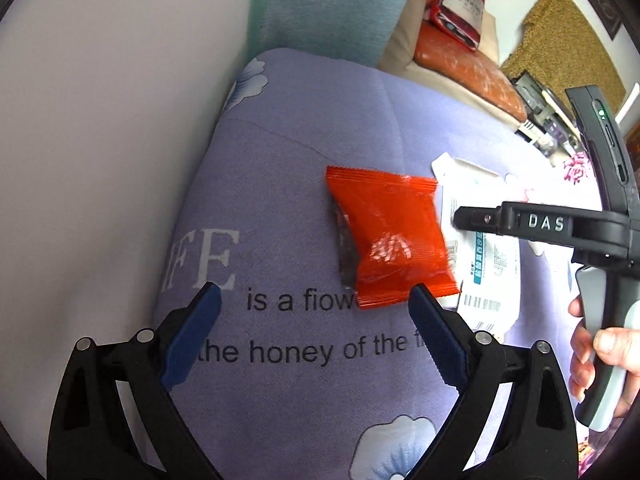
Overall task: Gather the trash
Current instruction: 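Grasp the red wrapper with the left gripper while the right grasps the white medicine box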
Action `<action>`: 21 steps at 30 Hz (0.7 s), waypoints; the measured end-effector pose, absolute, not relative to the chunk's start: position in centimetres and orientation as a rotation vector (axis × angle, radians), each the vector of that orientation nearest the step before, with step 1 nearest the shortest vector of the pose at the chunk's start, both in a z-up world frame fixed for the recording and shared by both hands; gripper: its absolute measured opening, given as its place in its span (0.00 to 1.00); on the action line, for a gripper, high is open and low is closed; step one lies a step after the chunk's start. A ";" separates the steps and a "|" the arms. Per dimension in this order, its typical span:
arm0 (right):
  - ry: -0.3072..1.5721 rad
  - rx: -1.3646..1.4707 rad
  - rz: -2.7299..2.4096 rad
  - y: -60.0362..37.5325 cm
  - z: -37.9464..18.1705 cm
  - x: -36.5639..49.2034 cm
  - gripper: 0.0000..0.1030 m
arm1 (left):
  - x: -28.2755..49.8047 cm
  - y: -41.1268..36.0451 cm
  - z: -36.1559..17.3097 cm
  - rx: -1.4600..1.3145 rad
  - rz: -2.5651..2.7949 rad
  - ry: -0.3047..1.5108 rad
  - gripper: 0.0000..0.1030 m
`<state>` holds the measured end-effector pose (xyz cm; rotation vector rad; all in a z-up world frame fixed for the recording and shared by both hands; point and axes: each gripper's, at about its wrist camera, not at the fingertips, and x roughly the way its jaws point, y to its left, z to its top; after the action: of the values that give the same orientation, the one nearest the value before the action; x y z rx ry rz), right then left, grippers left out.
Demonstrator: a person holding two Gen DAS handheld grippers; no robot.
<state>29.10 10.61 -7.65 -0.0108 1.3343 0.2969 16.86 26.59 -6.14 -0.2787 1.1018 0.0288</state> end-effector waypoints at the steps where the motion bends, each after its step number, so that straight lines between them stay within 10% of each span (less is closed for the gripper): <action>1: 1.323 -0.040 0.303 10.7 -7.3 28.8 0.49 | 17.0 26.3 -6.0 -0.280 0.025 1.097 0.92; 14: 1.231 -0.166 0.353 5.7 -5.7 24.5 0.24 | 20.4 22.9 -6.7 -0.259 0.112 1.110 0.90; 19: 1.214 -0.185 0.373 4.4 -5.7 22.5 0.15 | 21.2 22.6 -7.5 -0.256 0.107 1.121 0.52; 21: 1.208 -0.186 0.378 3.9 -5.9 21.9 0.15 | 21.2 22.6 -7.6 -0.249 0.109 1.114 0.52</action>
<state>21.93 3.86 -5.85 -0.1858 1.2084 0.3784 21.23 22.59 -7.58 -0.2490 1.1138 0.1086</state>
